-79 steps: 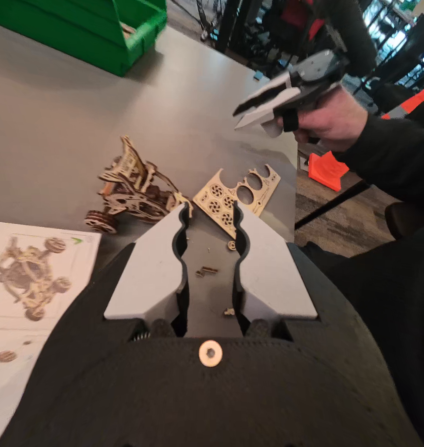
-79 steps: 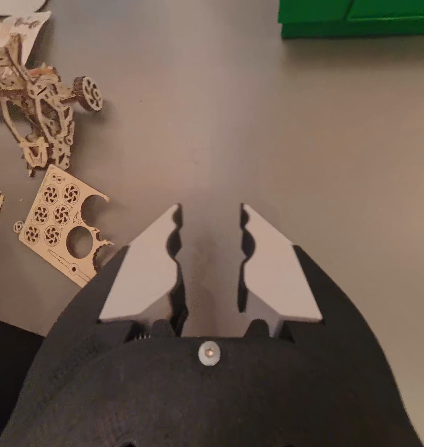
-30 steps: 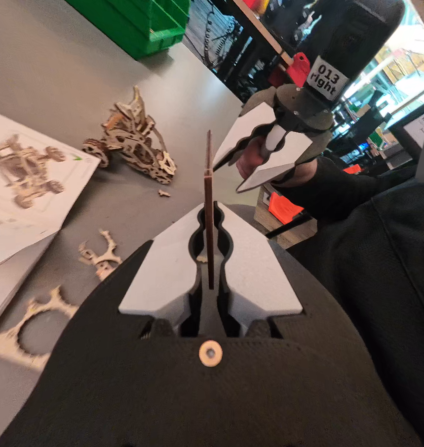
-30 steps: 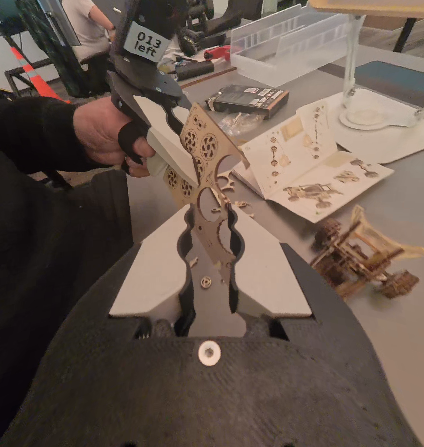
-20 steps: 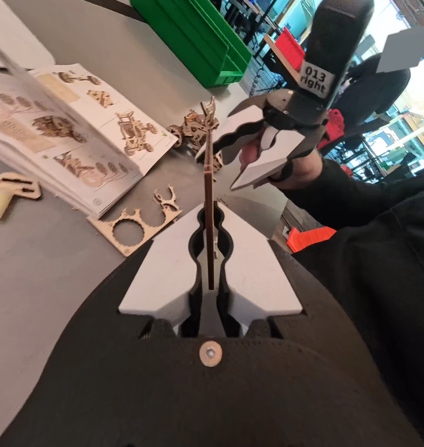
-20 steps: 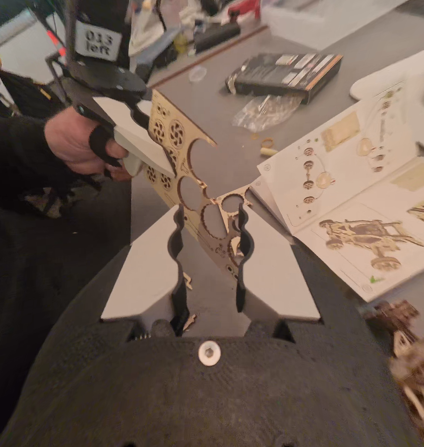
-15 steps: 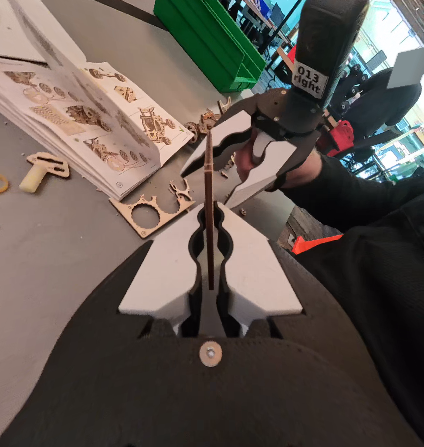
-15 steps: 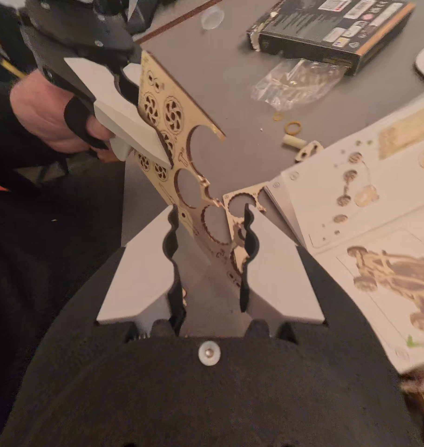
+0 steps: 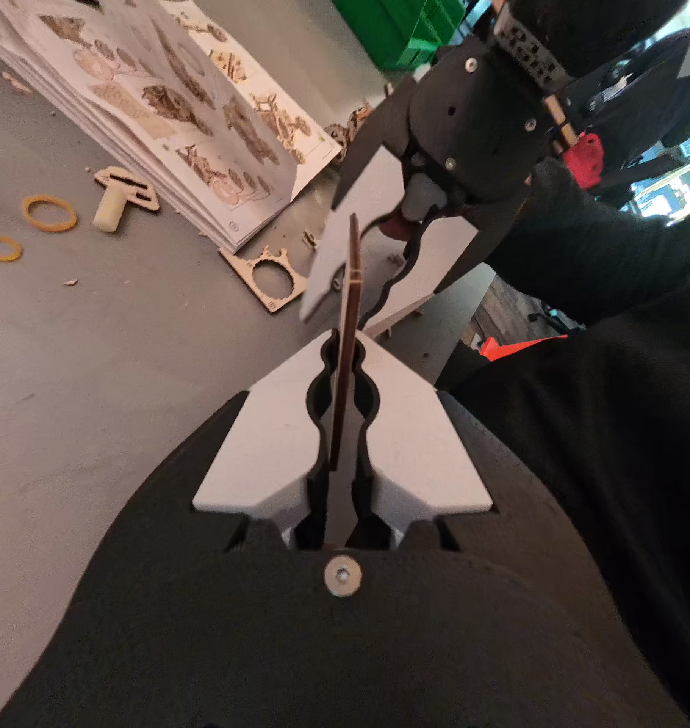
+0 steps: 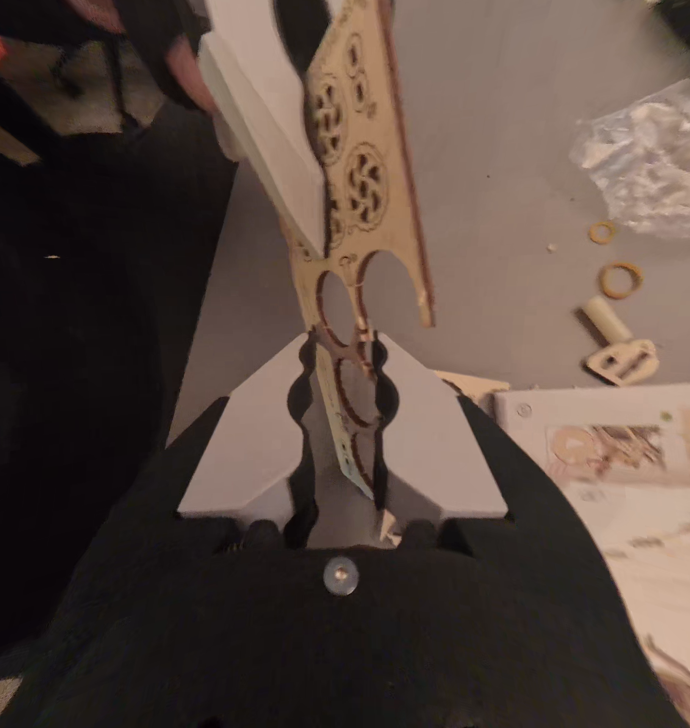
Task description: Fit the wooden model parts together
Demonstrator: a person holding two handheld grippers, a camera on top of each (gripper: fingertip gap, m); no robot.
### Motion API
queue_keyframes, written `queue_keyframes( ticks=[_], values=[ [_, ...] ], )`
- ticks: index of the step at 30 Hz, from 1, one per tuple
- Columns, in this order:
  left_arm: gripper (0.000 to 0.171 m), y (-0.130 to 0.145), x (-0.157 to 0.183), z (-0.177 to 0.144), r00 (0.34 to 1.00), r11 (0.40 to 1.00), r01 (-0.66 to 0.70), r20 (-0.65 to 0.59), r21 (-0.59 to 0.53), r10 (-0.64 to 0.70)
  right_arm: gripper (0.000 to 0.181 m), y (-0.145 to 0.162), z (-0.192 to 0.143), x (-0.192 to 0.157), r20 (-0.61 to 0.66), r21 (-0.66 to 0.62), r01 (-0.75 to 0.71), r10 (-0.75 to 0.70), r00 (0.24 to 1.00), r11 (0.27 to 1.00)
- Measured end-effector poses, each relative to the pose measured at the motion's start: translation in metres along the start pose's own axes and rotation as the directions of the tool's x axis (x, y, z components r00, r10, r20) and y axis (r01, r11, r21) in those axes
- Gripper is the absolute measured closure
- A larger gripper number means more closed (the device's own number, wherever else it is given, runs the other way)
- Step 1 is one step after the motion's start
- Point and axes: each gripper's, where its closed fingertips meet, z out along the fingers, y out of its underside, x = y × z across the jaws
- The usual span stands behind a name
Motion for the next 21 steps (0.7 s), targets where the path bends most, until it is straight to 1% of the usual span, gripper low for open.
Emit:
queue_keyframes(
  ticks=[2,4,6,7,8,9,10,11,13,14,16,18,20,21],
  values=[
    [0.171,-0.001,-0.005,-0.005,1.0,1.0,0.024,-0.012,0.012,-0.024,0.153,-0.005,0.007,0.001,0.017,0.013,-0.008,0.008,1.0,1.0],
    [0.17,0.002,-0.009,-0.007,0.999,0.999,0.032,-0.029,0.008,-0.032,0.159,-0.007,0.011,0.001,0.035,0.016,0.003,-0.004,0.999,1.0],
    [0.167,0.006,-0.012,-0.007,0.997,0.998,0.061,-0.056,0.018,-0.06,0.166,-0.008,0.014,0.0,0.069,0.014,-0.015,0.014,0.998,1.0],
    [0.154,0.014,-0.013,-0.004,0.995,0.997,0.074,-0.072,-0.014,-0.075,0.173,-0.007,0.016,-0.001,0.074,0.007,-0.009,0.009,0.997,1.0],
    [0.141,0.029,-0.015,0.001,0.992,0.993,0.087,-0.083,-0.082,-0.094,0.178,-0.004,0.021,0.002,0.054,-0.011,0.002,-0.002,0.999,1.0],
    [0.144,0.042,-0.019,0.003,0.99,0.986,0.103,-0.079,-0.13,-0.114,0.178,0.001,0.024,0.003,0.052,-0.038,-0.001,0.002,0.999,0.999],
    [0.15,0.045,-0.021,0.003,0.987,0.987,0.117,-0.095,-0.112,-0.128,0.178,0.002,0.026,0.001,0.073,-0.041,-0.008,0.011,0.997,0.999],
    [0.152,0.046,-0.024,0.003,0.984,0.984,0.137,-0.095,-0.112,-0.148,0.178,0.003,0.027,0.002,0.075,-0.047,-0.013,0.016,0.997,0.999],
    [0.155,0.048,-0.027,0.002,0.986,0.983,0.132,-0.084,-0.131,-0.144,0.178,0.003,0.028,0.002,0.085,-0.059,-0.024,0.029,0.996,0.998],
    [0.161,0.049,-0.03,0.001,0.988,0.982,0.124,-0.072,-0.143,-0.136,0.177,0.002,0.029,0.001,0.098,-0.058,-0.025,0.031,0.995,0.998],
    [0.167,0.052,-0.03,-0.001,0.983,0.974,0.135,-0.097,-0.183,-0.154,0.167,0.001,0.033,0.0,0.123,-0.069,-0.045,0.053,0.991,0.997],
    [0.167,0.051,-0.034,-0.002,0.979,0.967,0.156,-0.102,-0.201,-0.179,0.165,0.001,0.034,0.005,0.095,-0.087,-0.006,0.015,0.995,0.996],
    [0.168,0.049,-0.038,-0.002,0.973,0.96,0.176,-0.112,-0.217,-0.204,0.161,0.0,0.035,0.011,0.084,-0.11,-0.017,0.026,0.996,0.994],
    [0.168,0.048,-0.041,-0.002,0.968,0.957,0.19,-0.12,-0.218,-0.22,0.159,0.0,0.034,0.015,0.061,-0.121,0.009,-0.002,0.998,0.993]
  ],
)
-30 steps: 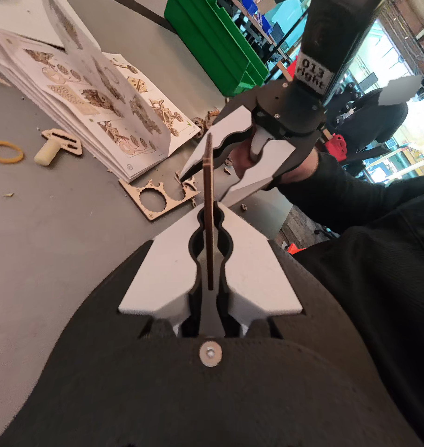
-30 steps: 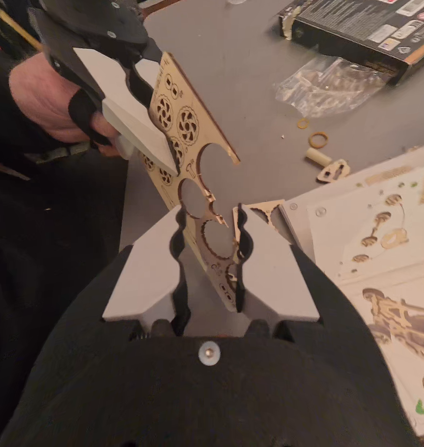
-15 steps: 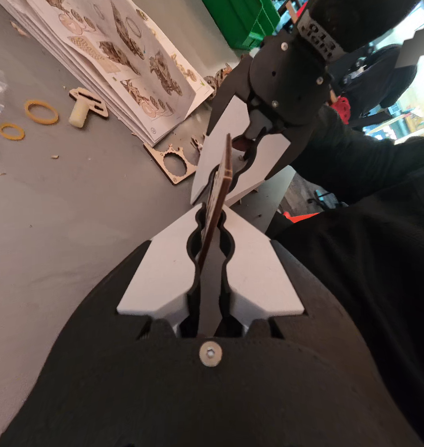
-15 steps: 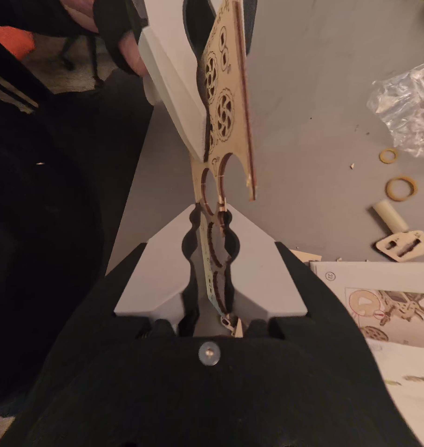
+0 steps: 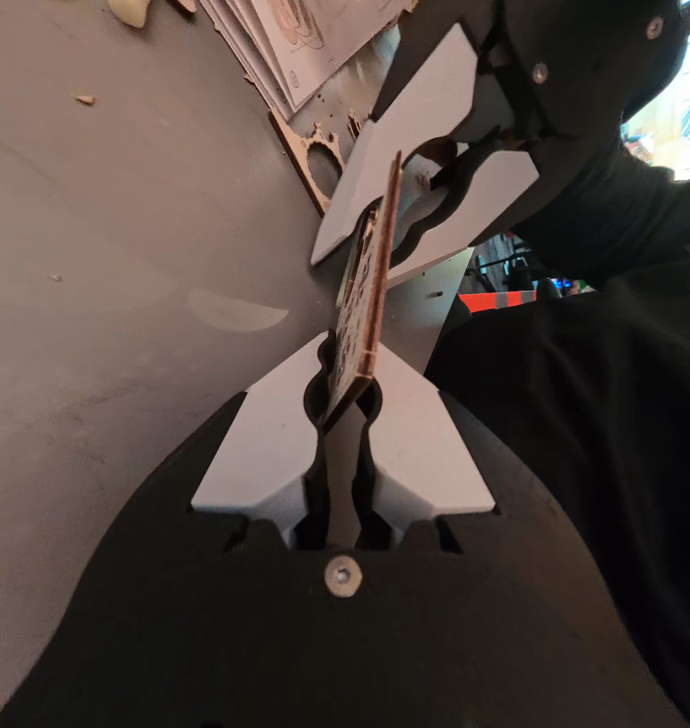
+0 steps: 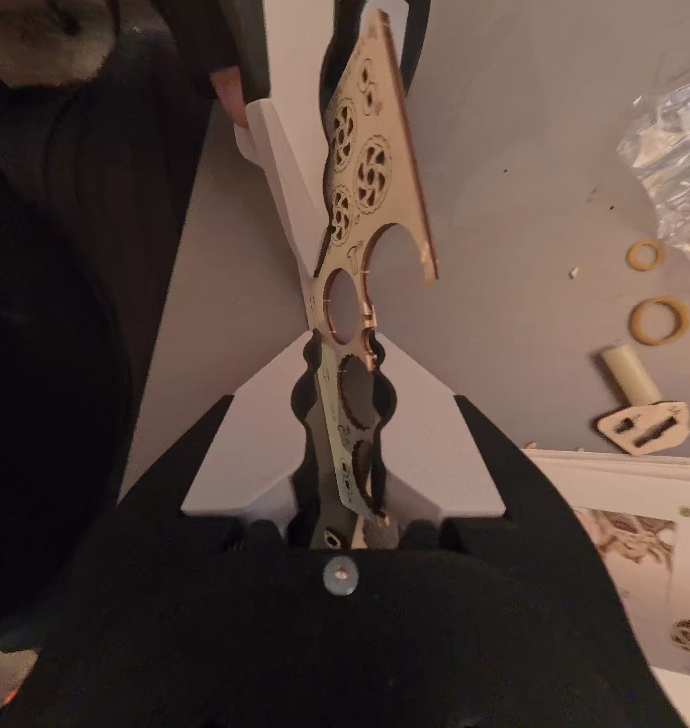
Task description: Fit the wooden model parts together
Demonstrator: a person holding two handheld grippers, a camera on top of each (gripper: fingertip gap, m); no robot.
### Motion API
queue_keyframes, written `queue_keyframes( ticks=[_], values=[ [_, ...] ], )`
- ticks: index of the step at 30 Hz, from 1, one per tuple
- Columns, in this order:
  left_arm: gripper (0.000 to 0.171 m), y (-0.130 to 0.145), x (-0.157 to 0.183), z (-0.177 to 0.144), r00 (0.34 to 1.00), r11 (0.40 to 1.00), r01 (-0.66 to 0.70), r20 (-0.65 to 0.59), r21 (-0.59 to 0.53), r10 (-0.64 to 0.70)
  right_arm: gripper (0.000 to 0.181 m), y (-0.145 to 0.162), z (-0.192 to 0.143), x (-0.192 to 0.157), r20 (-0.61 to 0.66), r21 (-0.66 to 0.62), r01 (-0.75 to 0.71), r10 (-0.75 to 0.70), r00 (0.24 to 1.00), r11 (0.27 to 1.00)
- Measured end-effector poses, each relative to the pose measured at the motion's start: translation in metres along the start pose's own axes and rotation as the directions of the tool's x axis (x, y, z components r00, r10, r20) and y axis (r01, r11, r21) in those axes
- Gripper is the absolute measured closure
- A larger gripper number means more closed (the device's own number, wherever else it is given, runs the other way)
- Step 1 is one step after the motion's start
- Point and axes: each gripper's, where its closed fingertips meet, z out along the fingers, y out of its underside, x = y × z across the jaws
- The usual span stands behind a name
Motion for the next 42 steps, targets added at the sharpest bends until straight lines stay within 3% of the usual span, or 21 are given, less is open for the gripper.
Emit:
queue_keyframes(
  ticks=[10,16,27,36,42],
  values=[
    [0.168,-0.0024,-0.0069,-0.0001,1.0,1.0,-0.019,-0.009,-0.025,0.019,0.161,0.0036,0.0012,0.0061,0.002,-0.099,0.004,-0.003,1.0,0.995],
    [0.168,-0.003,-0.0075,-0.0008,1.0,1.0,-0.026,-0.015,-0.01,0.025,0.16,0.0036,0.0004,0.0077,-0.058,-0.145,0.004,-0.012,0.998,0.989],
    [0.167,-0.0047,-0.0076,-0.001,0.999,1.0,-0.03,-0.023,0.001,0.03,0.16,0.0034,-0.0009,0.0086,-0.153,-0.123,0.013,-0.031,0.988,0.992],
    [0.168,-0.0057,-0.0092,-0.0008,0.999,0.999,-0.036,0.001,0.01,0.036,0.161,0.0041,0.0003,0.0087,-0.072,-0.108,-0.027,0.019,0.997,0.994],
    [0.168,-0.0072,-0.0102,-0.0012,0.999,0.999,-0.037,0.011,0.015,0.037,0.161,0.0046,-0.001,0.0112,-0.105,-0.15,-0.003,-0.013,0.994,0.989]
  ],
)
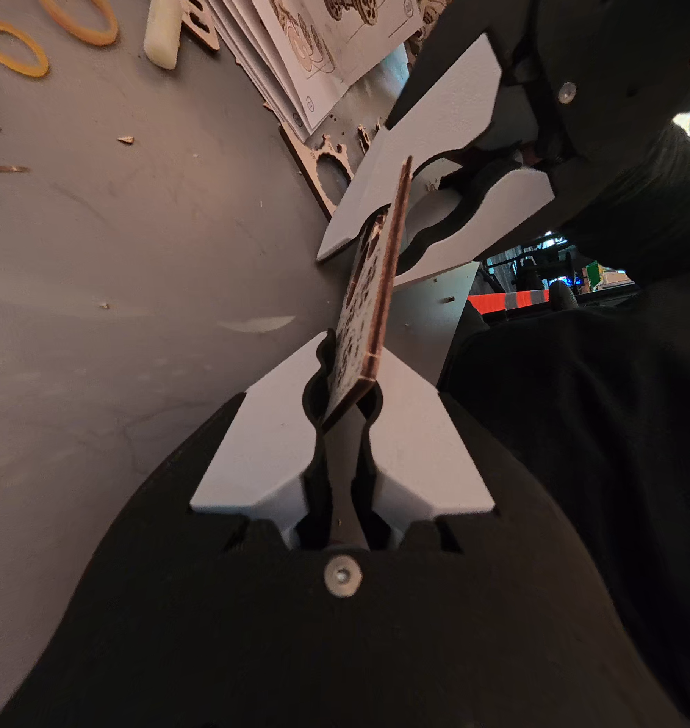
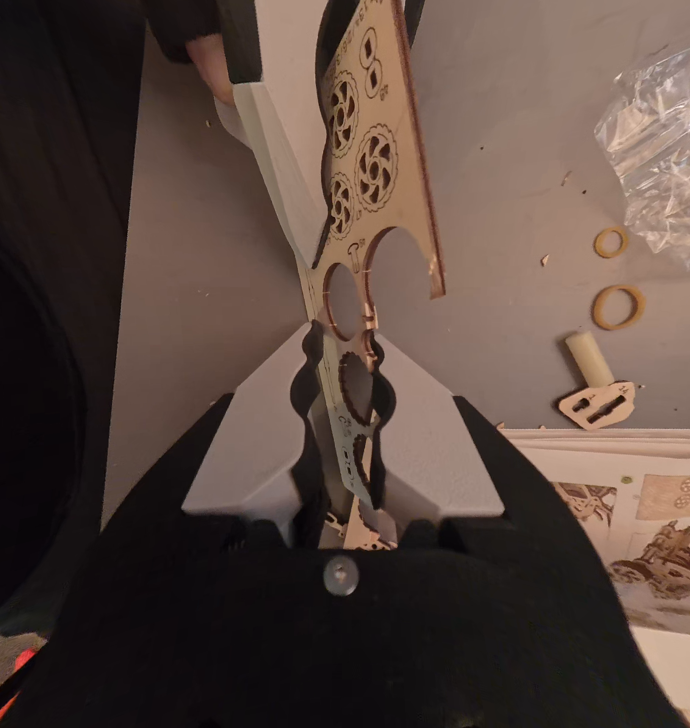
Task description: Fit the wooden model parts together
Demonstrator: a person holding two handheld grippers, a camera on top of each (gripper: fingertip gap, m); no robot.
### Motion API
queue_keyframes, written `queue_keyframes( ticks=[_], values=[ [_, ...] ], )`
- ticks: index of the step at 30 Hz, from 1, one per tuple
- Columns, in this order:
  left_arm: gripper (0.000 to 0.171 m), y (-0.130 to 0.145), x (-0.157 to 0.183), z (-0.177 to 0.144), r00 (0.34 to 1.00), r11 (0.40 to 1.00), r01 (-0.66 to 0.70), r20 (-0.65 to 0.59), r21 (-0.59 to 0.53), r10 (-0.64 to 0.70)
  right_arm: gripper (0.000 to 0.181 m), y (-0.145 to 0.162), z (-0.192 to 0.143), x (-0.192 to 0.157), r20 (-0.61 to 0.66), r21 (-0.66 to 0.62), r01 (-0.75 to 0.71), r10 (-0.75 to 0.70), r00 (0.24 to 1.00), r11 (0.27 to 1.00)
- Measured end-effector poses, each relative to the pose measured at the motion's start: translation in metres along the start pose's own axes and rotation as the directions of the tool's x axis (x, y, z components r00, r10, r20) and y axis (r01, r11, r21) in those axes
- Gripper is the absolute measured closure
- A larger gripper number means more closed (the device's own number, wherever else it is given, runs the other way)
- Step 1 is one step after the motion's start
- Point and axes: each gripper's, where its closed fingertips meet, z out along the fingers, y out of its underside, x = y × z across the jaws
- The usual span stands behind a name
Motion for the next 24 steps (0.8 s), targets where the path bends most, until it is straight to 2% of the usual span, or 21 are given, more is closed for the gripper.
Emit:
queue_keyframes(
  ticks=[5,9,10,12,17,18,19,21,23,24],
  values=[
    [0.168,-0.001,-0.001,-0.001,1.0,1.0,0.005,0.001,0.004,-0.005,0.16,-0.001,-0.001,0.002,-0.066,-0.013,0.026,-0.027,0.997,1.0],
    [0.16,-0.005,-0.001,-0.005,0.997,0.998,0.058,-0.054,0.032,-0.056,0.17,-0.007,-0.002,0.002,0.053,0.127,-0.108,0.102,0.993,0.986],
    [0.149,-0.007,-0.001,-0.008,0.996,0.997,0.066,-0.069,0.039,-0.063,0.177,-0.011,-0.004,-0.001,0.068,0.169,-0.124,0.114,0.991,0.978],
    [0.142,-0.007,0.005,-0.01,0.993,0.998,0.041,-0.11,0.05,-0.035,0.178,-0.013,-0.005,-0.002,0.093,0.208,-0.17,0.153,0.984,0.963],
    [0.154,-0.02,0.018,-0.021,0.976,0.99,0.036,-0.22,0.134,-0.006,0.179,-0.028,-0.025,-0.007,0.332,0.353,-0.372,0.257,0.908,0.858],
    [0.164,-0.024,0.021,-0.021,0.975,0.987,0.019,-0.223,0.157,0.017,0.179,-0.033,-0.031,-0.009,0.385,0.369,-0.403,0.257,0.887,0.838],
    [0.167,-0.025,0.02,-0.02,0.977,0.988,0.013,-0.21,0.152,0.02,0.178,-0.034,-0.033,-0.008,0.402,0.371,-0.416,0.26,0.878,0.83],
    [0.17,-0.026,0.021,-0.021,0.978,0.99,0.012,-0.208,0.144,0.019,0.172,-0.034,-0.033,-0.005,0.403,0.387,-0.423,0.263,0.877,0.819],
    [0.171,-0.025,0.02,-0.019,0.98,0.989,0.057,-0.196,0.135,-0.03,0.14,-0.035,-0.036,0.007,0.37,0.407,-0.442,0.298,0.88,0.799],
    [0.171,-0.021,0.02,-0.016,0.984,0.992,0.048,-0.179,0.12,-0.026,0.144,-0.041,-0.046,0.012,0.365,0.462,-0.446,0.293,0.883,0.767]
  ],
)
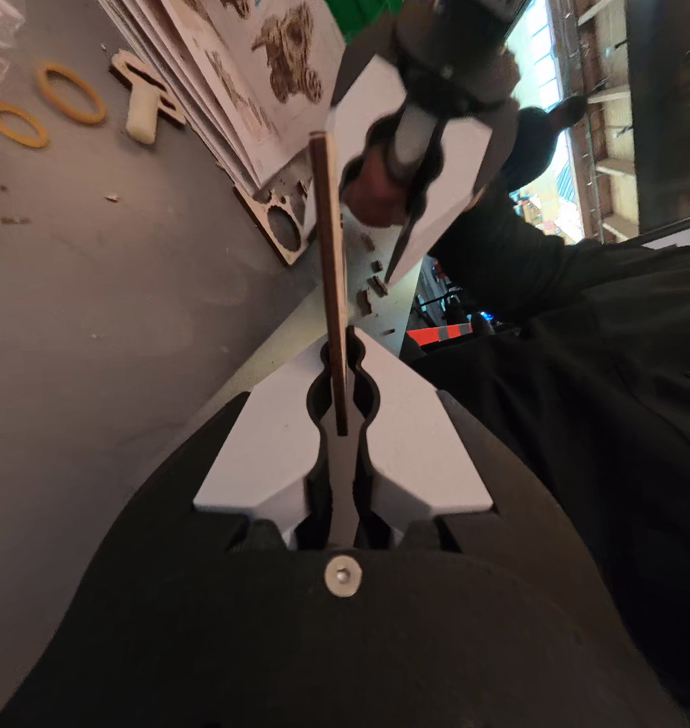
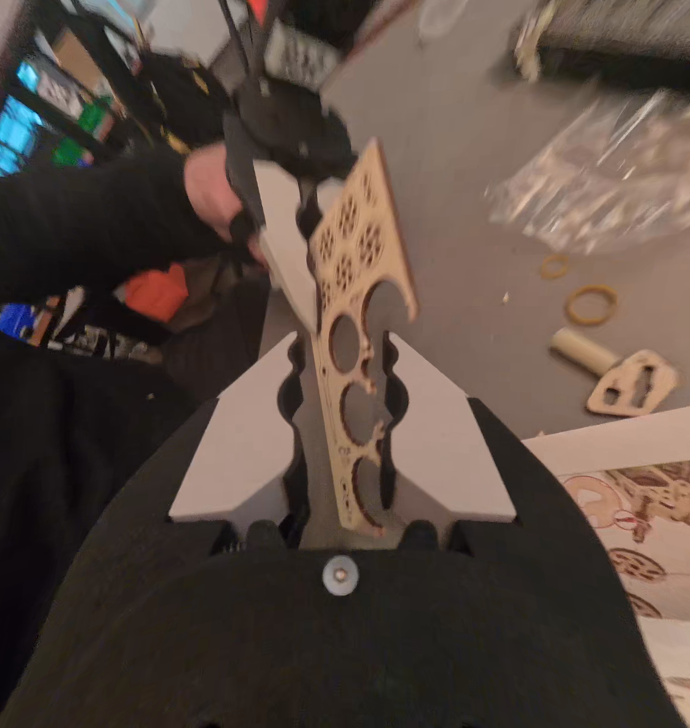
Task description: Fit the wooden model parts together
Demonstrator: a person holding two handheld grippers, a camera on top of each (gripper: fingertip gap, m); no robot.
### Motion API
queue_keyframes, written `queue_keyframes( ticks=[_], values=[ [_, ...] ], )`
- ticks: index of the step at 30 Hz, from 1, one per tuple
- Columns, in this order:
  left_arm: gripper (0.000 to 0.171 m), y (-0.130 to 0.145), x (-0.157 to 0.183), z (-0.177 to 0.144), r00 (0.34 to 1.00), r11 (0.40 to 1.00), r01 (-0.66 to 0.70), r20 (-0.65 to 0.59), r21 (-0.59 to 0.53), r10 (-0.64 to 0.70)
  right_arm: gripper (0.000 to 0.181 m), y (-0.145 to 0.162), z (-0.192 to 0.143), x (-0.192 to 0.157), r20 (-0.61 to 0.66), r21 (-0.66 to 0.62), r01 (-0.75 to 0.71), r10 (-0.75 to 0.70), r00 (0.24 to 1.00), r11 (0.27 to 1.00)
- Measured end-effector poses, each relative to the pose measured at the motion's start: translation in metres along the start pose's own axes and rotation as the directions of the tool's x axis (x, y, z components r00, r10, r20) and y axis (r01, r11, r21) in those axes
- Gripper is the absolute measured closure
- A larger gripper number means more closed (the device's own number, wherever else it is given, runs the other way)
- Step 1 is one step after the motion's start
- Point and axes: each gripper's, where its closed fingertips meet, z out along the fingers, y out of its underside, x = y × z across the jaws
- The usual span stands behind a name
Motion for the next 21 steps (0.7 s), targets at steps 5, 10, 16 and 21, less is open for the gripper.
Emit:
queue_keyframes(
  ticks=[5,10,16,21],
  values=[
    [0.171,-0.001,0.013,0.004,0.999,0.999,-0.047,0.025,-0.014,0.047,0.158,-0.029,-0.002,-0.003,-0.015,0.092,0.019,-0.018,1.0,0.996],
    [0.171,0.004,0.018,0.009,0.995,0.995,-0.087,0.038,-0.048,0.088,0.151,-0.036,0.002,0.0,0.017,0.115,-0.069,0.068,0.998,0.991],
    [0.165,0.003,0.01,0.005,0.976,0.979,-0.184,0.1,-0.089,0.193,0.18,-0.037,0.004,-0.018,0.121,0.102,-0.083,0.07,0.99,0.991],
    [0.17,-0.004,0.013,0.005,0.969,0.97,-0.221,0.087,-0.097,0.229,0.174,-0.032,0.007,-0.015,0.104,0.04,-0.058,0.054,0.993,0.997]
  ],
)
